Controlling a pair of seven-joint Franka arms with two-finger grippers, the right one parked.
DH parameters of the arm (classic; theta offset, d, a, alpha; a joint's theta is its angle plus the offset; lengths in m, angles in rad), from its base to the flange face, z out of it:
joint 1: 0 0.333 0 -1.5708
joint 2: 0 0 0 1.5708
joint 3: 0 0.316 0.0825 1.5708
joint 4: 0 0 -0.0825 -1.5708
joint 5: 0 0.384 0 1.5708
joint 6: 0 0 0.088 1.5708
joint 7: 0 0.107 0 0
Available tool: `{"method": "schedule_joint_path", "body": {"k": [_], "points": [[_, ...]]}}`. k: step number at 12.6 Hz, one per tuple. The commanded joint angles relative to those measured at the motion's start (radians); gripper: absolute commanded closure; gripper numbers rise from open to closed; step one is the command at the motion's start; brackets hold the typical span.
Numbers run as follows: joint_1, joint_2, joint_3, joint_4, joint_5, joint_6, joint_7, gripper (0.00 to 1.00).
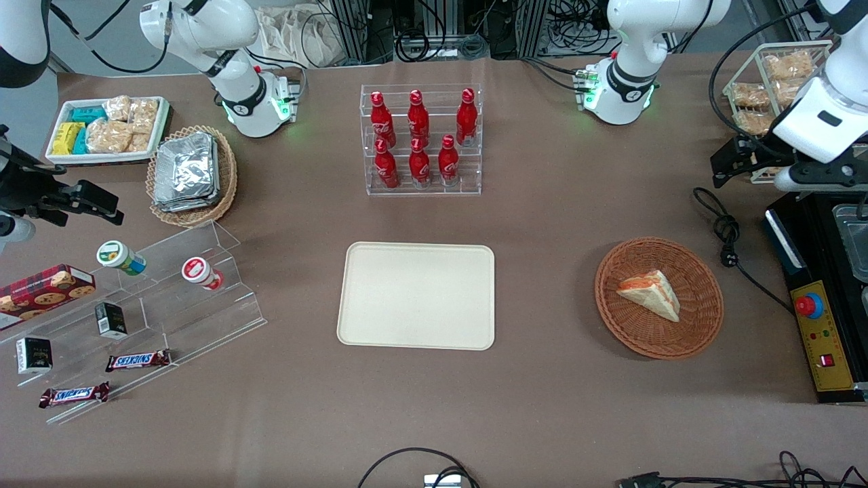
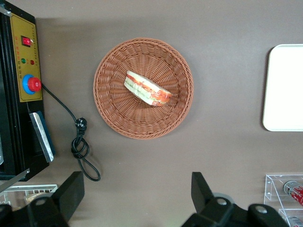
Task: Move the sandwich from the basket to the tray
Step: 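Move the left gripper down over the wrapped sandwich in the wicker basket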
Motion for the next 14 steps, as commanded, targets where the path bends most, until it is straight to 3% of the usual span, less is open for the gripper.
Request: {"method": "schedule_joint_path", "body": {"k": [1,8,11,14], "points": [[-0.012,0.004,0.016,0.019,-0.034,-0.074,0.008,0.0],[-0.003,0.036,0.019,0.016,-0.035,-0.019,-0.022,0.0],[-0.007,0.111,0.019,0.017,-0.019,0.078,-0.312,0.0],[-0.007,0.162,0.021,0.005,-0.012,0.102,-0.415,0.0]]}}
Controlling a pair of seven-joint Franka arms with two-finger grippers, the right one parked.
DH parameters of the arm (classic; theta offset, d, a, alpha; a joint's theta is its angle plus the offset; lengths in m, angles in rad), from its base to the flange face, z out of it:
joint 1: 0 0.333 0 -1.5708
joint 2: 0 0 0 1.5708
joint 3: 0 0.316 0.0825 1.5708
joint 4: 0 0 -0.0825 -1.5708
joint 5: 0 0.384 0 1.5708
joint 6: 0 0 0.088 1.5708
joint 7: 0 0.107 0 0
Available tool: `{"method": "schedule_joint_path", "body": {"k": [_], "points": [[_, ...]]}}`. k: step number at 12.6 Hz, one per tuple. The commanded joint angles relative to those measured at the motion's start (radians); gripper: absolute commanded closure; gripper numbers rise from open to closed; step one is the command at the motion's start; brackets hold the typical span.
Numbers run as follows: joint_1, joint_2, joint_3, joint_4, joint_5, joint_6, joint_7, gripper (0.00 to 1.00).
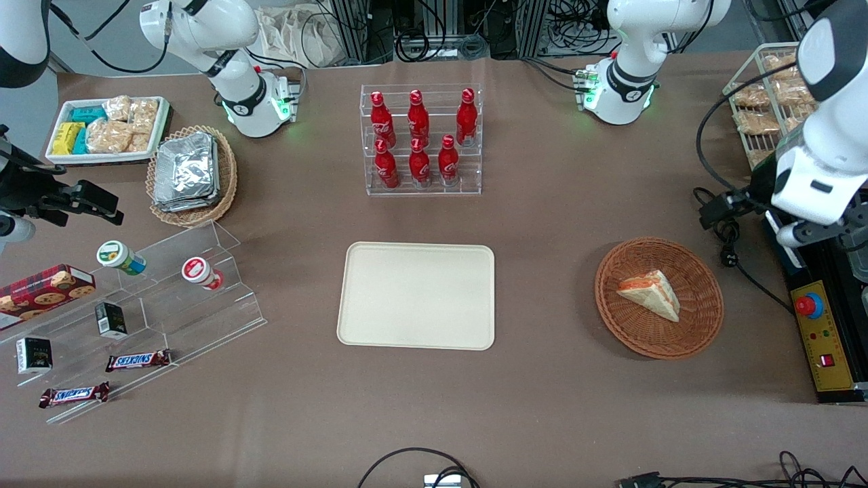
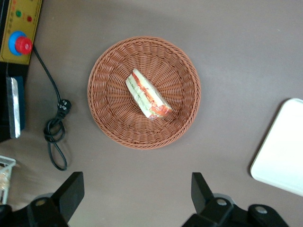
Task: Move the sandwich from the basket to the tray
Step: 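Move the left gripper down over the wrapped sandwich in the wicker basket, then close the left gripper on the wrapped sandwich's edge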
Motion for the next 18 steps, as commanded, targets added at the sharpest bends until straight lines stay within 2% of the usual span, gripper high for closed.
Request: {"method": "schedule_joint_path", "body": {"k": [1,3,6,8,11,18], "points": [[-0.007,0.049,0.006,0.002,0.006,0.031,-0.089,0.0],[-0.013,0.118,0.004,-0.004,0.031,0.1,-0.309,0.0],[-0.032,0.221,0.003,-0.01,0.039,0.189,-0.543,0.0],[-0.033,0.246,0.003,-0.072,0.042,0.269,-0.585,0.0],[-0.03,0.247,0.004,-0.223,0.051,0.485,-0.641,0.0],[-0.029,0.299,0.022,-0.343,0.052,0.695,-0.685,0.0]]}}
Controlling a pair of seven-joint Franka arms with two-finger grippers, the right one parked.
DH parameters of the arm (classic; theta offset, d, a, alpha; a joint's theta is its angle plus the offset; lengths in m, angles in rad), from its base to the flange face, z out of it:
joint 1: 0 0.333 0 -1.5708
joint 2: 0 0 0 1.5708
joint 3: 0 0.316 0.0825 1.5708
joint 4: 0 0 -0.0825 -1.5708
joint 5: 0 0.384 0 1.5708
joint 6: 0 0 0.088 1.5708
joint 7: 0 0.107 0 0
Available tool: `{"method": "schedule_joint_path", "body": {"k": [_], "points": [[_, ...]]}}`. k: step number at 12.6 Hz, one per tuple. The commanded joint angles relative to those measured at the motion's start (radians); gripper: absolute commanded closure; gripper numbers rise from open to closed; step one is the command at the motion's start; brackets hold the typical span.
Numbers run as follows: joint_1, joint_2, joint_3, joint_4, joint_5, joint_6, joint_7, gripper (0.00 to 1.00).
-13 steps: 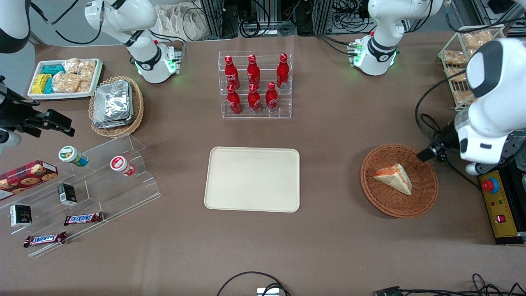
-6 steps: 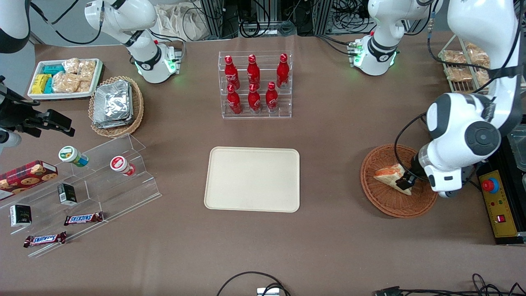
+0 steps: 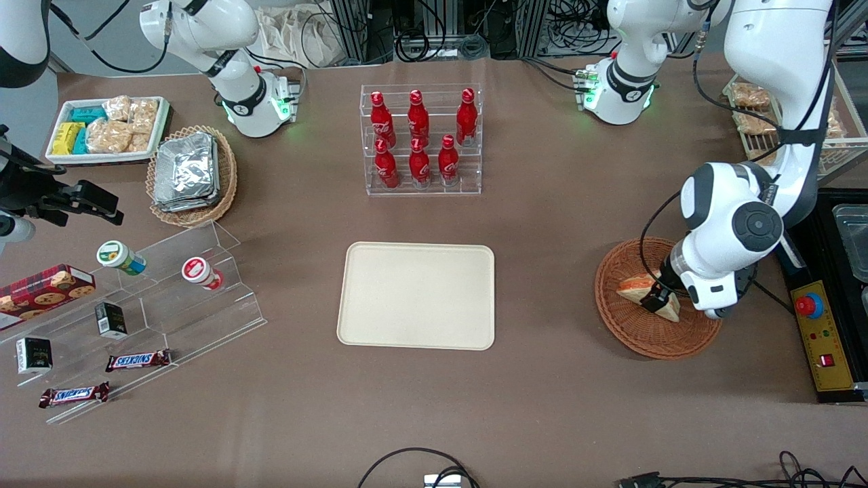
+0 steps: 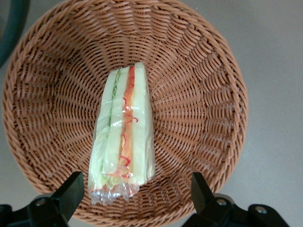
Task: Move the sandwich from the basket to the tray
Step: 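Close the left gripper on the wrapped sandwich's edge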
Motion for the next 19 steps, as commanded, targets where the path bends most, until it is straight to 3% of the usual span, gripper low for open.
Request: {"method": "schedule_joint_path", "body": {"k": [1,5,6,8,10,11,15,19], "points": [[-0.004,0.021,0.021,-0.028,0.02,0.075,-0.023,0.0],[-0.004,0.043,0.036,-0.037,0.031,0.122,-0.023,0.0],[-0.004,0.043,0.036,-0.037,0.031,0.122,-0.03,0.13],[-0.004,0.043,0.035,-0.035,0.031,0.122,-0.048,0.58],[-0.004,0.037,0.035,-0.037,0.031,0.118,-0.051,0.9],[-0.005,0.032,0.035,-0.037,0.031,0.113,-0.051,1.0],[-0.007,-0.035,0.032,-0.022,0.034,0.017,-0.016,1.0],[-0.007,-0.15,0.023,0.146,0.069,-0.352,0.241,1.0]]}}
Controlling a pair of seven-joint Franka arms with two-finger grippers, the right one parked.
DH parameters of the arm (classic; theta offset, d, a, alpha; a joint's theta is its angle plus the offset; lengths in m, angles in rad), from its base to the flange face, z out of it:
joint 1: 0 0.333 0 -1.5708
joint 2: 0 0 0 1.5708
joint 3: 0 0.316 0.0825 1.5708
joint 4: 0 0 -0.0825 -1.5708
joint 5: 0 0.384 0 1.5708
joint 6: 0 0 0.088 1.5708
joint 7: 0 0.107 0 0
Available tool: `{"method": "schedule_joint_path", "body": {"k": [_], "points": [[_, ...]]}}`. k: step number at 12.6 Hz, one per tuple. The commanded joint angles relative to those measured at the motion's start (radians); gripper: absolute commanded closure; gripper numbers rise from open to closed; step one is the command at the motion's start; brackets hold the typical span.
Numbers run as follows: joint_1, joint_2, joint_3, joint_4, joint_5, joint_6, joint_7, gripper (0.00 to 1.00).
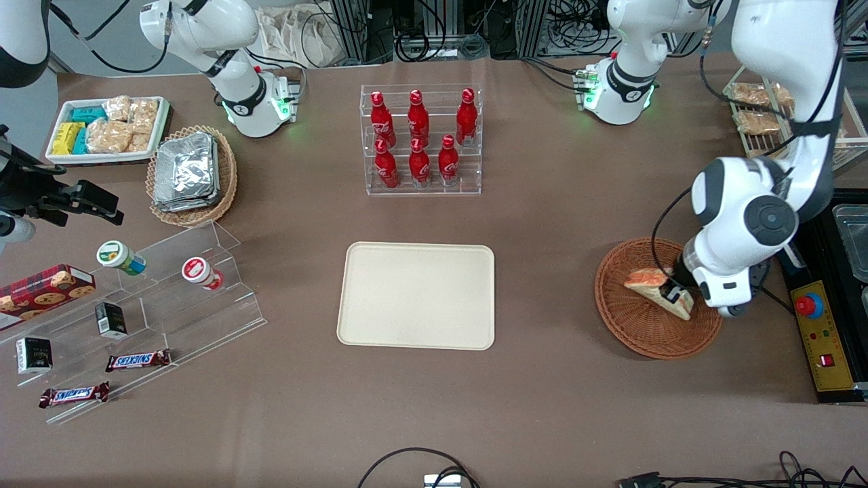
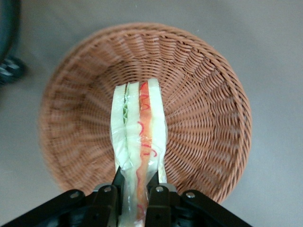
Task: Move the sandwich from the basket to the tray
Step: 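Close the left gripper on the wrapped sandwich's edge, then lift the sandwich up out of the basket with the left gripper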
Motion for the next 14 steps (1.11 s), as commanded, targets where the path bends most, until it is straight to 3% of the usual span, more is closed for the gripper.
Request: {"method": "schedule_joint_path", "body": {"k": [1,5,9,11,14], "points": [[-0.002,-0.079,-0.019,0.162,0.015,-0.267,0.158,1.0],[0.009,-0.07,-0.134,0.437,0.013,-0.501,0.342,1.0],[0.015,-0.068,-0.284,0.496,0.013,-0.598,0.428,1.0],[0.104,-0.054,-0.46,0.522,0.015,-0.615,0.428,1.0],[0.074,-0.022,-0.52,0.523,0.013,-0.612,0.422,1.0]]}}
